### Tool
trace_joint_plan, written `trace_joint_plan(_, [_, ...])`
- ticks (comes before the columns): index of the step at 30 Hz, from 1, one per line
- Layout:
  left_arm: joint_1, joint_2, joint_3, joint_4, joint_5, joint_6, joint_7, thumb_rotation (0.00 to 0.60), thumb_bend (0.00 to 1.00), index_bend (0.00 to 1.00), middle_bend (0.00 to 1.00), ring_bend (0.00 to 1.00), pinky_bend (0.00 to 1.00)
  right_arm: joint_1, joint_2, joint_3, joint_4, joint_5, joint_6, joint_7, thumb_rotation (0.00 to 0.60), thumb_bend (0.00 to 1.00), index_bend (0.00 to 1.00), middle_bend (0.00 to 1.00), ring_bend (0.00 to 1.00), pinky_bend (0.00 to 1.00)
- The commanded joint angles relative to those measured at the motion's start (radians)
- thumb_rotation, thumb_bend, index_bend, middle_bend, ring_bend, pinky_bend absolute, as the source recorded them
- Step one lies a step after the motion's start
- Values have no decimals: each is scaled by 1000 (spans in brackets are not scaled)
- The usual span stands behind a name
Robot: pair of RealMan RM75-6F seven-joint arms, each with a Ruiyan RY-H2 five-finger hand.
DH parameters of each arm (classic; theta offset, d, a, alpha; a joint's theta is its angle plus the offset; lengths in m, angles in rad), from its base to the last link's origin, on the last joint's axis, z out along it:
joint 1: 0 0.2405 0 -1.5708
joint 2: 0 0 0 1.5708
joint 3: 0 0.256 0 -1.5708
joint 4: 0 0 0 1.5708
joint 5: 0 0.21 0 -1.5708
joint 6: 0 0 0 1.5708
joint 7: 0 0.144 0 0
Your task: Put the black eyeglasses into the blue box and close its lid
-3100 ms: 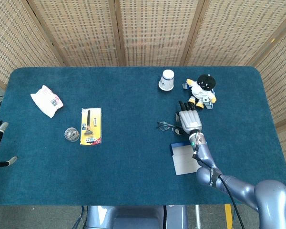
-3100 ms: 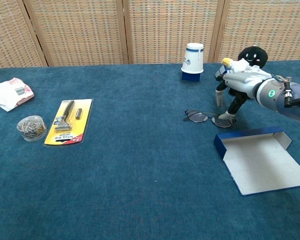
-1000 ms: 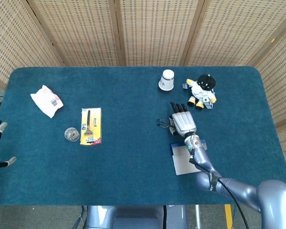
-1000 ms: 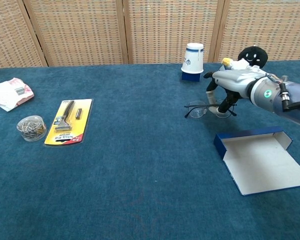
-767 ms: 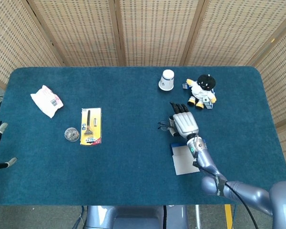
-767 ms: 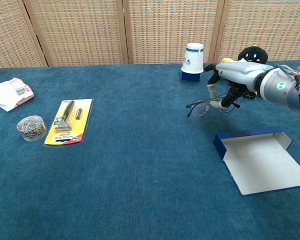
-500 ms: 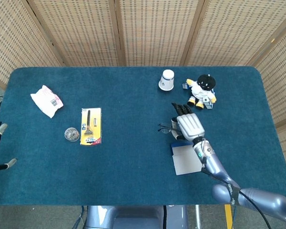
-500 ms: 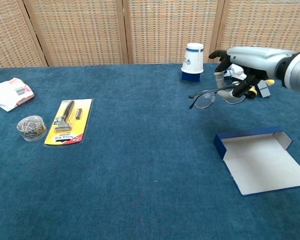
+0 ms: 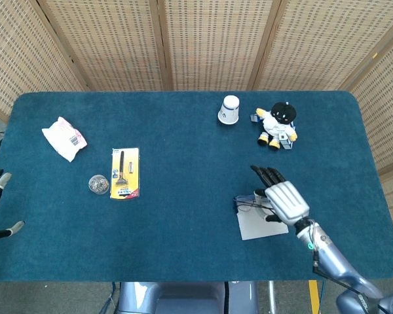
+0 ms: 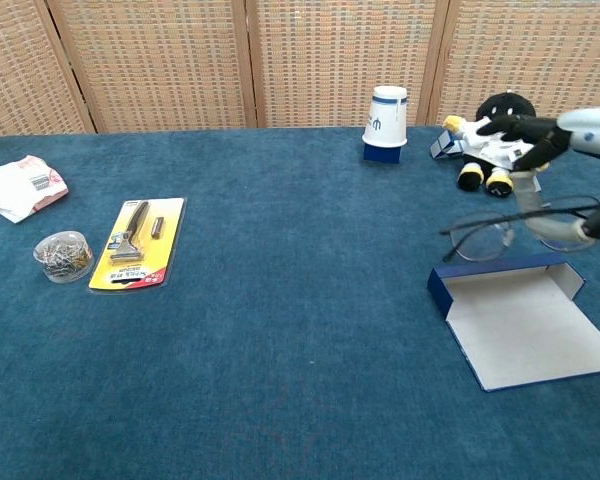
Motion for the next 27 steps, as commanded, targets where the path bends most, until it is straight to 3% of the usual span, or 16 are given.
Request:
trace_joint_plan(1, [6, -2, 5, -4, 13, 13, 9, 600, 0, 0, 0, 0, 0, -68, 13, -89, 81, -90, 37, 77, 600, 569, 646, 1, 0, 62])
trace_joint_plan(5, [12, -6, 9, -8, 24, 26, 22, 600, 0, 0, 0, 0, 0, -99, -23, -134, 166, -152, 56, 116, 600, 569, 646, 1, 0, 62])
trace_joint_plan(13, [12, -9, 6, -9, 19, 23, 29, 600, 0, 0, 0, 0, 0, -103, -107, -135, 259, -173, 36, 108, 600, 569, 647, 3, 0, 62])
trace_joint_plan(27, [7, -7, 0, -5, 4, 8, 21, 600, 0, 0, 0, 0, 0, -57, -190, -61, 300, -109, -39, 25, 600, 569, 647, 4, 0, 62])
